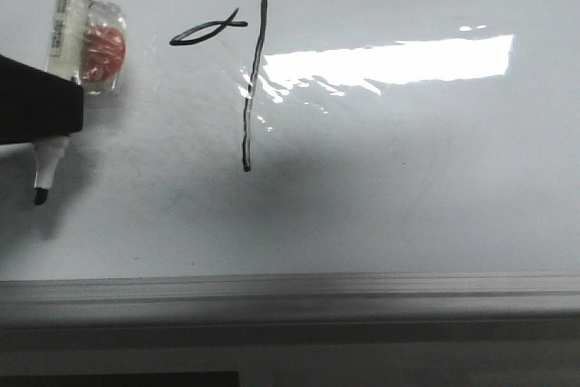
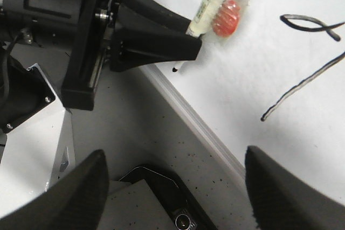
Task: Write number 9 on whiteboard
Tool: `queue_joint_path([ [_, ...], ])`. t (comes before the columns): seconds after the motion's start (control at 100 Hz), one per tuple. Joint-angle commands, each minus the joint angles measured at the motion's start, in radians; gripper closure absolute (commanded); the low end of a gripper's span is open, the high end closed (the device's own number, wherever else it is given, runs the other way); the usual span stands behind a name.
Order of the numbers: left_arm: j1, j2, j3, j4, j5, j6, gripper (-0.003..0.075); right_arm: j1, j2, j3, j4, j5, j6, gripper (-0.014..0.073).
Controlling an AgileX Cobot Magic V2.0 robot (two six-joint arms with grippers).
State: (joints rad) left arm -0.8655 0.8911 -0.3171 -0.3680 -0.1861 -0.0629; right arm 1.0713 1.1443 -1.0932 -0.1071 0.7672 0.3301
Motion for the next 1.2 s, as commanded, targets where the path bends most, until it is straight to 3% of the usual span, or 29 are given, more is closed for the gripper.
queue_joint_path([
  [0.0, 0.013, -0.001, -0.031, -0.106, -0.027, -0.009, 0.0741, -0.005, -0.015, -0.034, -0.02, -0.055, -0.002, 0.0126],
  [0.1, 0.018, 0.013, -0.031, -0.171, -0.004, -0.009, 0.0741, -0.005, -0.015, -0.034, -0.02, -0.057, -0.001, 0.0126],
  [0.61, 0.018, 0.062, -0.031, -0.171, -0.055, -0.009, 0.0731, -0.005, -0.015, -0.034, -0.02, -0.051, 0.0, 0.0126],
  [0.66, 0.018, 0.062, -0.031, -0.171, -0.055, -0.009, 0.0696, -0.005, -0.015, -0.034, -0.02, -0.051, 0.0, 0.0126],
  [0.81, 0.018, 0.062, -0.031, -0.171, -0.074, -0.009, 0.0472, -0.005, -0.015, -0.034, -0.021, -0.051, 0.0, 0.0126],
  [0.87, 0.018, 0.062, -0.031, -0.171, -0.091, -0.009, 0.0421, -0.005, -0.015, -0.034, -0.035, -0.051, 0.0, 0.0129],
  [1.03, 0.018, 0.049, -0.031, -0.169, -0.114, -0.009, 0.0401, -0.005, -0.024, -0.034, -0.086, -0.051, 0.0, 0.0253],
  [1.19, 0.018, -0.037, -0.031, -0.16, -0.109, -0.009, 0.0407, -0.005, -0.082, -0.015, -0.145, -0.062, 0.002, 0.0513],
])
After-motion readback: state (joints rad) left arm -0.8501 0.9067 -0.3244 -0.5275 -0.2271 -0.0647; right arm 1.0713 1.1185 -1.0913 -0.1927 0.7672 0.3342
